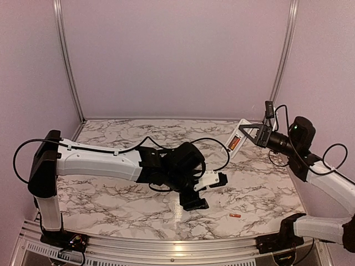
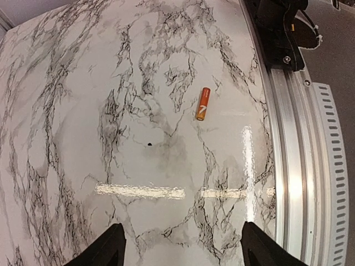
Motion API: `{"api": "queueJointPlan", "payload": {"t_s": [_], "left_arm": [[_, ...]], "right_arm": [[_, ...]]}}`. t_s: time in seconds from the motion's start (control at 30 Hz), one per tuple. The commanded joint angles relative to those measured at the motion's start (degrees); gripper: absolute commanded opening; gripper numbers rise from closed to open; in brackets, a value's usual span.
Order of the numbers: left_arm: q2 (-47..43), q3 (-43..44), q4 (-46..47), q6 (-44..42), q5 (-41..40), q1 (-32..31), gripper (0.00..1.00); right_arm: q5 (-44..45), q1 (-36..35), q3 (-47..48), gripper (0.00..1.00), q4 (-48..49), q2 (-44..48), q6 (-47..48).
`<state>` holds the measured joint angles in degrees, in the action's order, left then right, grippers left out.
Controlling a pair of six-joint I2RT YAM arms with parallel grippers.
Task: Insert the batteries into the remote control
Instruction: Pick up the battery from the center of the board.
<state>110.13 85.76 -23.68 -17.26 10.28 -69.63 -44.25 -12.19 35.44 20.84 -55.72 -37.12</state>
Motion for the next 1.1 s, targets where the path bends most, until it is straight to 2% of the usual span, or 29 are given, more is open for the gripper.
{"api": "queueJointPlan", "payload": {"t_s": [0.0,0.13,0.53,0.8,1.07], "left_arm": [[4.9,5.0,0.7,-3.3,0.5,-2.3,0.72],[9.5,8.8,1.7,-3.6,0.0,-3.8,0.68],[23.4,22.4,1.6,-2.6,-2.8,-6.3,0.57],[30.9,29.7,2.5,-2.5,-1.6,-7.2,0.51],[36.6,34.7,2.0,-2.0,-0.6,-7.2,0.42]], "right_arm": [[2.0,1.0,3.7,0.0,-8.8,2.0,3.6],[1.7,2.7,6.0,0.0,-12.1,1.3,3.8],[-2.2,9.6,6.2,0.0,-9.7,-0.5,-0.2],[-4.1,10.3,5.6,0.0,-9.2,-1.1,-0.3],[-4.7,10.4,6.0,0.0,-9.2,-1.5,0.1]]}}
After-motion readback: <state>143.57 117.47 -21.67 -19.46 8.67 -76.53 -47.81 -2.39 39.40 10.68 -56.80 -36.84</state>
